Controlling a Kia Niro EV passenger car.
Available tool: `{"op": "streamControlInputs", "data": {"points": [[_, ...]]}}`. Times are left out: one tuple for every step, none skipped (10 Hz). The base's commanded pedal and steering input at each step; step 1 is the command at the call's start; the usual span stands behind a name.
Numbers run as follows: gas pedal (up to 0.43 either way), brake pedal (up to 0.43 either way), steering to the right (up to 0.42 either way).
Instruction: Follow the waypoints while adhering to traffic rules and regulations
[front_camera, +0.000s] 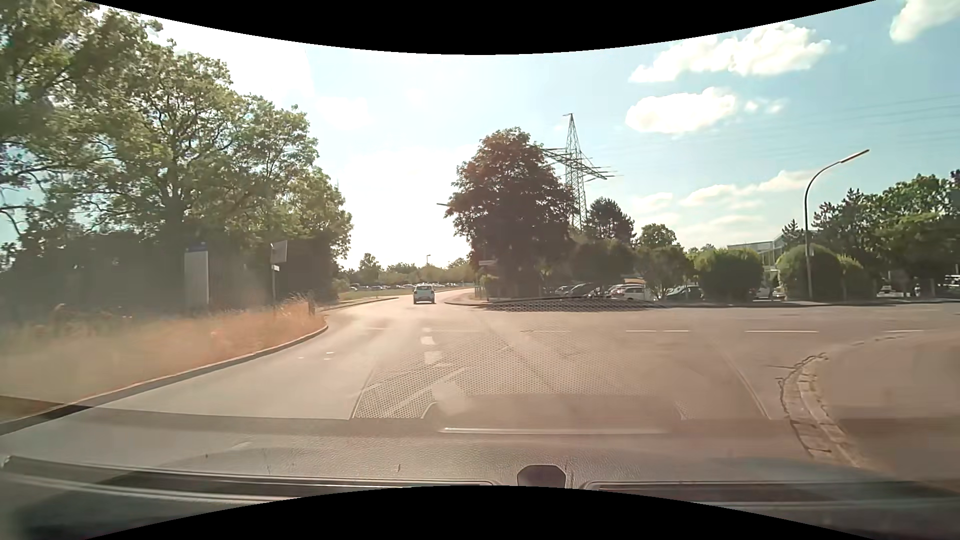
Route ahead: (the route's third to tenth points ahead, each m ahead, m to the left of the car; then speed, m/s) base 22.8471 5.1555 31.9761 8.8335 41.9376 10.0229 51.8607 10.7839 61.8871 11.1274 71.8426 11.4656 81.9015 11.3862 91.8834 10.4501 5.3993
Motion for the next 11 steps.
{"op": "streamControlInputs", "data": {"points": [[0.000, 0.238, 0.159], [0.000, 0.238, 0.169], [0.000, 0.244, 0.173], [0.000, 0.244, 0.174], [0.000, 0.250, 0.174], [0.000, 0.256, 0.174], [0.000, 0.256, 0.170], [0.000, 0.268, 0.161], [0.000, 0.268, 0.153], [0.000, 0.268, 0.146], [0.000, 0.268, 0.132]]}}
